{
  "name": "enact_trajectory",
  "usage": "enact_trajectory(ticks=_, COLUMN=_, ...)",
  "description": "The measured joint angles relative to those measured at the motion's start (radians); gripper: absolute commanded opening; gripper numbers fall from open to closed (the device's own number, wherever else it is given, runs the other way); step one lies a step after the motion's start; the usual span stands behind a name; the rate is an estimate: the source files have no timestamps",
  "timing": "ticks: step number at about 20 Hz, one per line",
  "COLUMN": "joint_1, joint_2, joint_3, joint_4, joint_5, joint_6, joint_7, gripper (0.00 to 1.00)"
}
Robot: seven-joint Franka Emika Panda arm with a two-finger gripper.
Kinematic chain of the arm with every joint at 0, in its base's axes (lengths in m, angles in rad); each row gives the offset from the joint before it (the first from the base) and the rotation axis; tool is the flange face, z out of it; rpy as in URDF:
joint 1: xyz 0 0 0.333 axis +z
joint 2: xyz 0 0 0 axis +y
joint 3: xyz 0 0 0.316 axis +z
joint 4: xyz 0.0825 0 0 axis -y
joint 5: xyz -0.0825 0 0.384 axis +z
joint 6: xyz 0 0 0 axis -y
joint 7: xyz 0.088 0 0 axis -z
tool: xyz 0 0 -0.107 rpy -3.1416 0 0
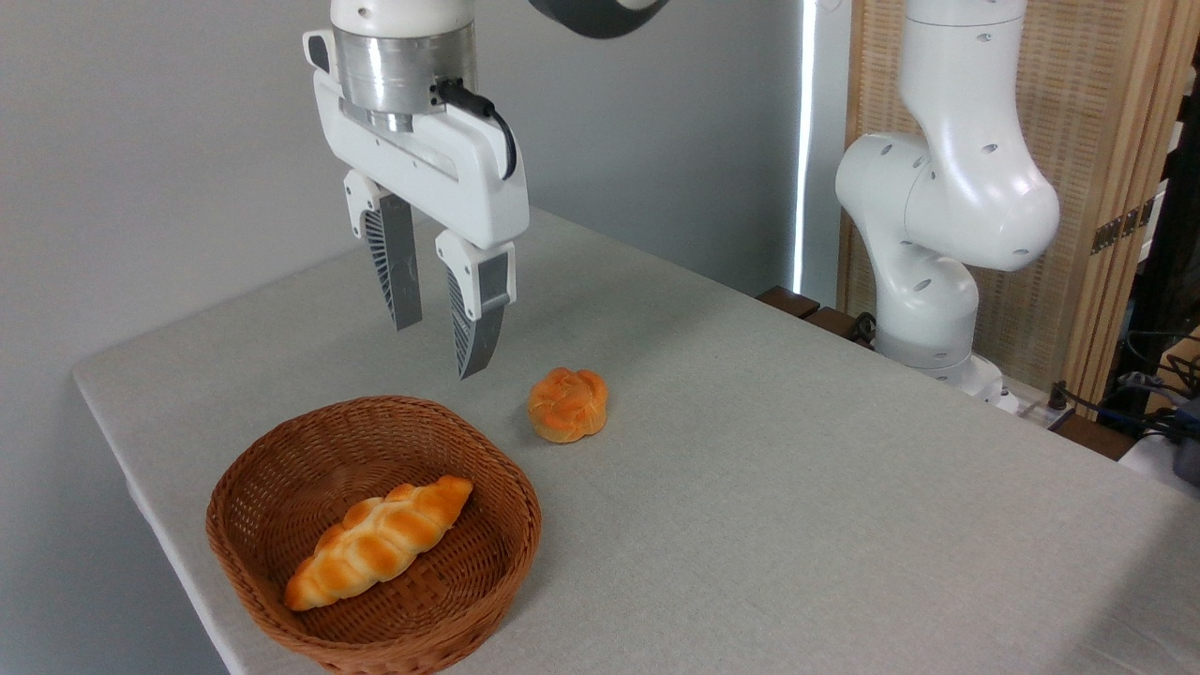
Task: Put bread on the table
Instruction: 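Lower the open gripper toward the braided roll in the wicker basket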
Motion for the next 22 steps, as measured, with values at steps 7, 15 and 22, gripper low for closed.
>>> enact_trajectory(ticks=7, joint_1=0.007, joint_2=-0.061, joint_3=0.001, joint_4=-0.158, joint_5=-0.003, joint_6=0.170, joint_7=-0.001, gripper=1.00)
enact_trajectory(ticks=15, joint_1=0.007, joint_2=-0.083, joint_3=0.001, joint_4=-0.256, joint_5=-0.005, joint_6=0.313, joint_7=-0.002, gripper=1.00)
enact_trajectory(ticks=22, joint_1=0.007, joint_2=-0.085, joint_3=0.001, joint_4=-0.310, joint_5=-0.006, joint_6=0.421, joint_7=-0.003, gripper=1.00)
